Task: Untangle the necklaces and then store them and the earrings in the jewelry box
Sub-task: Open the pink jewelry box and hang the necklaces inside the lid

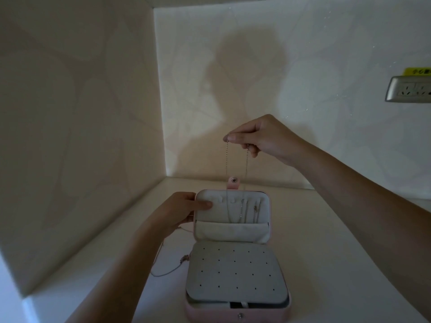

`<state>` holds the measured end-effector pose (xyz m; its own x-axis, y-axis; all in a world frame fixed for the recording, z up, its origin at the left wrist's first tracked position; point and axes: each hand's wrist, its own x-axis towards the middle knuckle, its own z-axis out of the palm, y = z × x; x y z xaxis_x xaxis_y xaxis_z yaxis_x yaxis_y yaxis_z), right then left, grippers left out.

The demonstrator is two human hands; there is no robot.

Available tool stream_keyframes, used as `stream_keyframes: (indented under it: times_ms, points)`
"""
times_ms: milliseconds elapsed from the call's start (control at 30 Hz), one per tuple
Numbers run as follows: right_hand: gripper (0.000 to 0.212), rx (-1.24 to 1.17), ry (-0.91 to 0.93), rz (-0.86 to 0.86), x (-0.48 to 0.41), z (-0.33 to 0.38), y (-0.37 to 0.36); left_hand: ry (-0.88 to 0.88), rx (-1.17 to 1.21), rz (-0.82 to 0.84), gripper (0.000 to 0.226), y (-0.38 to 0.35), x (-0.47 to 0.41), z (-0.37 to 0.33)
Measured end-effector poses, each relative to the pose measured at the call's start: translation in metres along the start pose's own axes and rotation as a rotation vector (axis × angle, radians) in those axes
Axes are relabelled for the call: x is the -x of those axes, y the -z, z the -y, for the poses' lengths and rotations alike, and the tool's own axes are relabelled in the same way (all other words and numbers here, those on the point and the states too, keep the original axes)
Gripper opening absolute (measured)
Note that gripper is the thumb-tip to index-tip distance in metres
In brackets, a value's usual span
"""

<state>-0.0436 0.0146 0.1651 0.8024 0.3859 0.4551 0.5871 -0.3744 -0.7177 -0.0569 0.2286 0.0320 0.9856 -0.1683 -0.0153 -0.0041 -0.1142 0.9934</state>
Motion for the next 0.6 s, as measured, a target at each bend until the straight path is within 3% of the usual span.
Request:
stream_keyframes:
  times_ms: [600]
  points:
    - [0.014,0.001,0.012,-0.054,0.023,-0.036,-0.020,-0.003,0.007,-0.002,0.029,0.000,-0.002,0.000]
